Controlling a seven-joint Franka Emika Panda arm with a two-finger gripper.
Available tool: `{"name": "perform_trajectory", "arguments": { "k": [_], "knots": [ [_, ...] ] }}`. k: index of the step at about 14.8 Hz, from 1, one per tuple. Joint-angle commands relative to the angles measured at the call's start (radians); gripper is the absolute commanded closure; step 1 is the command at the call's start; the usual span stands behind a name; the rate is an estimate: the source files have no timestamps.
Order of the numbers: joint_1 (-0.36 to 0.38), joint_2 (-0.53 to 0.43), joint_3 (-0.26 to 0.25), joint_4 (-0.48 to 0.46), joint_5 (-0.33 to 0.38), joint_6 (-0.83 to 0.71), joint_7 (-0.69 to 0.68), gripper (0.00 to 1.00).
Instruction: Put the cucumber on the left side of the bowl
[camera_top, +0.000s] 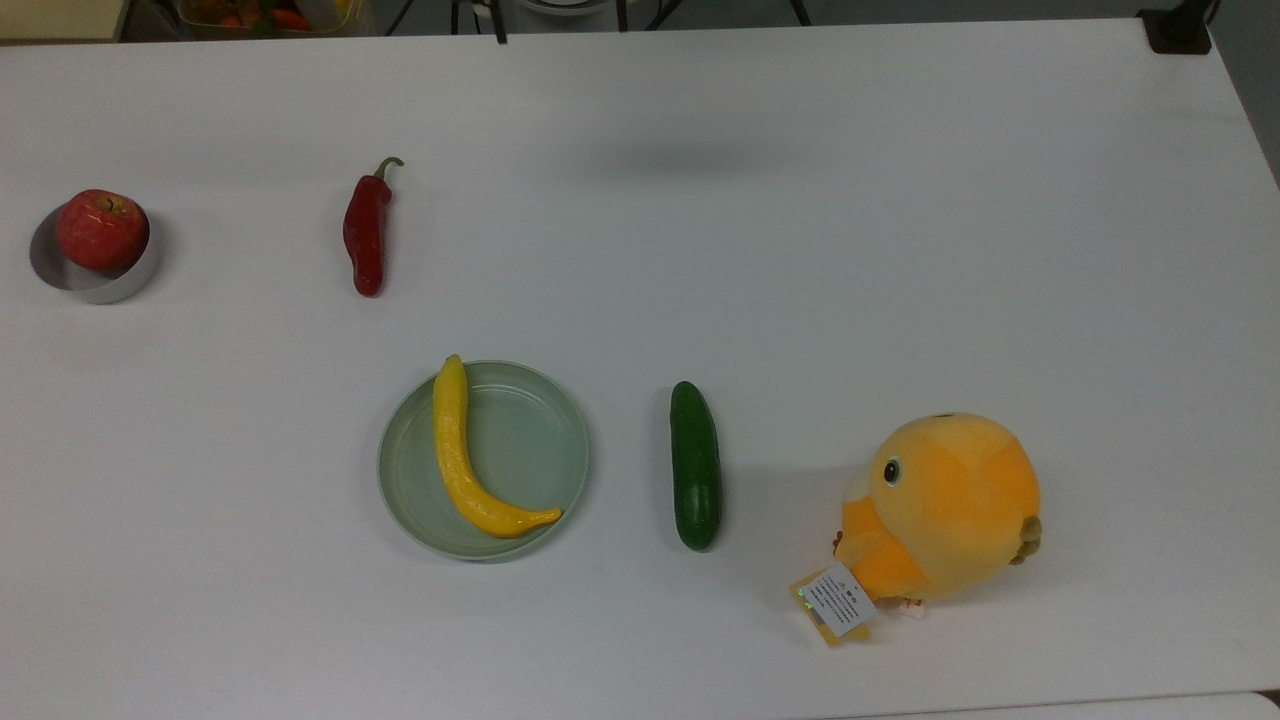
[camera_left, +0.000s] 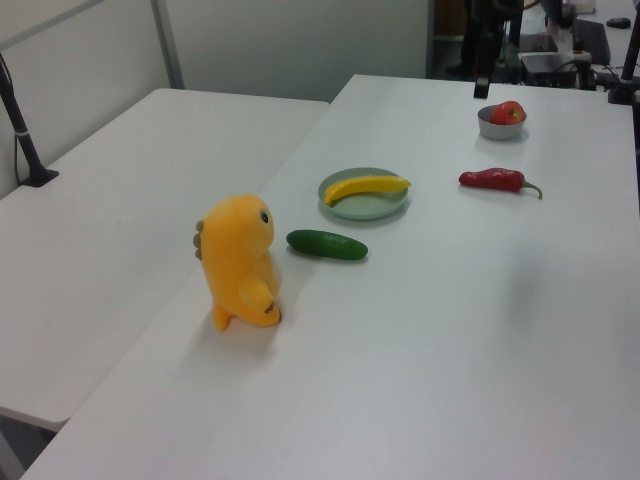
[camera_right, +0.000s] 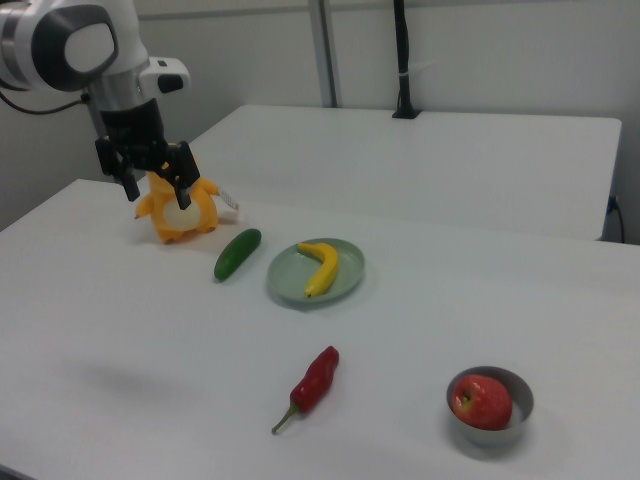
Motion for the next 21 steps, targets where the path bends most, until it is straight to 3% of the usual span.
{"name": "perform_trajectory", "arguments": {
  "k": [1, 5, 12, 14, 17, 21],
  "knots": [
    [0.033, 0.055, -0.005, 0.004, 0.019, 0.061, -0.008, 0.0],
    [0.036, 0.151, -0.005, 0.086, 0.064, 0.15, -0.003, 0.0],
    [0.127, 0.38, 0.0, 0.247, 0.012, 0.423, 0.159, 0.0],
    [0.139, 0.441, -0.002, 0.253, -0.037, 0.517, 0.216, 0.0],
    [0.168, 0.567, -0.003, 0.265, -0.177, 0.674, 0.37, 0.0],
    [0.174, 0.655, -0.008, 0.267, -0.255, 0.782, 0.461, 0.0]
  ]
}}
